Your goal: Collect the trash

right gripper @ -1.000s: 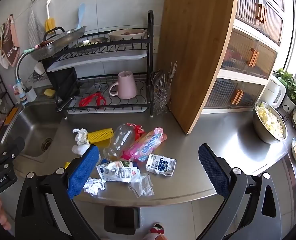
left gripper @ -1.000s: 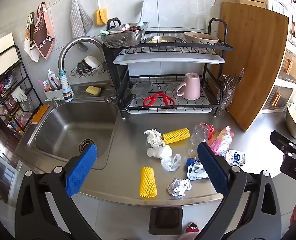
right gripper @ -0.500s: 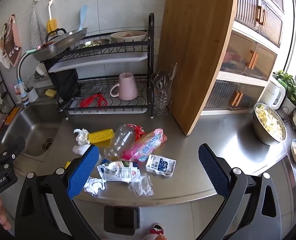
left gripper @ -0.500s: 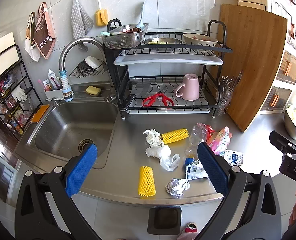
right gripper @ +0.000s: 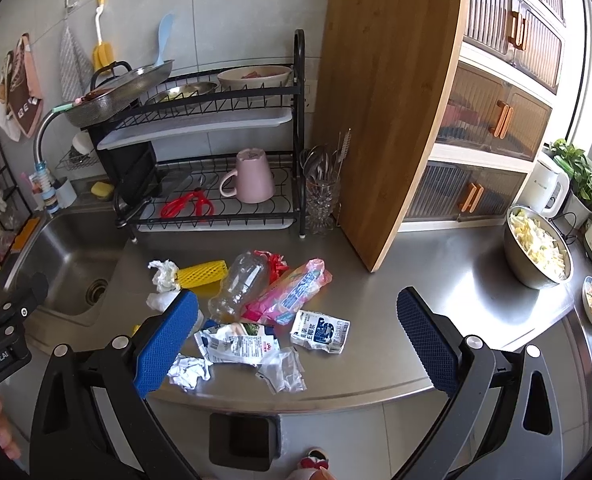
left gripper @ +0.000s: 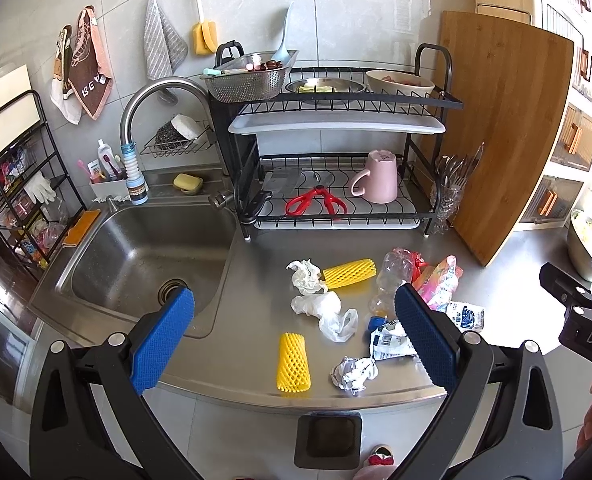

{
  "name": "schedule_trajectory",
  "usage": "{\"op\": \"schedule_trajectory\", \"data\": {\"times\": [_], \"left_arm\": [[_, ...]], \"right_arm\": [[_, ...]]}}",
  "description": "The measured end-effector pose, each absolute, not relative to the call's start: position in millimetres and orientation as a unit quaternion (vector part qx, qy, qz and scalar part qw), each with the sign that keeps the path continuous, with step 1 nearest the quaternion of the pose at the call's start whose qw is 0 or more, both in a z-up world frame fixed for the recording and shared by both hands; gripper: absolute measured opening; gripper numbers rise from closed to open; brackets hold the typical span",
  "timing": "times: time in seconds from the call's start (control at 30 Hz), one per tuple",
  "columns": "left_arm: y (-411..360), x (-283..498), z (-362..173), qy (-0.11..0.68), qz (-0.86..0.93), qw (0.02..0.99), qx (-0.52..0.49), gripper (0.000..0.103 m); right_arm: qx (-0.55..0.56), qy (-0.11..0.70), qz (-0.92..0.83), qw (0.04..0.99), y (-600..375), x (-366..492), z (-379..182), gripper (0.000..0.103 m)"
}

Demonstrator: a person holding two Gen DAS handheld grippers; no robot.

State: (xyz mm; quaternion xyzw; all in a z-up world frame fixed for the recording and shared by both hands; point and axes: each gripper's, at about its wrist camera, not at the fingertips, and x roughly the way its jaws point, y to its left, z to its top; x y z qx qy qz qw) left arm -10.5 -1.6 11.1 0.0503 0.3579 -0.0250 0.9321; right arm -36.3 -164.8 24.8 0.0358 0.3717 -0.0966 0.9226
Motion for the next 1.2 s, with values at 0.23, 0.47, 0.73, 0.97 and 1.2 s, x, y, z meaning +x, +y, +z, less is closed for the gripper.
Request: {"op": "schedule_trajectory", "data": {"times": [0.23,0.47,0.73,0.97,1.2], "left_arm": [[-2.7,-11.2,12.3,0.358,-0.023,0.932,0.053,0.095],[-2.5,-12.7,11.6,0.362,-0.029,0.930,0.051,0.095],[-0.5,-15.5,11.3,0.364,-0.028,0.930,0.049,0.095],[3.0,-13.9,8.5,0.370,-0.024,0.928,0.045,0.095],[0.3,-15.1,9.5,0.368,-0.024,0.928,0.050,0.095]], "right_arm": [[0.041,0.373,-0.103,0.921,-166.6,-36.6,26.1,0.100],[0.040,0.375,-0.103,0.920,-166.0,-36.4,26.0,0.100],[0.034,0.377,-0.106,0.920,-162.9,-38.0,29.7,0.100],[0.030,0.378,-0.107,0.919,-160.9,-36.4,30.7,0.100],[0.031,0.378,-0.109,0.919,-160.6,-37.1,30.5,0.100]]}}
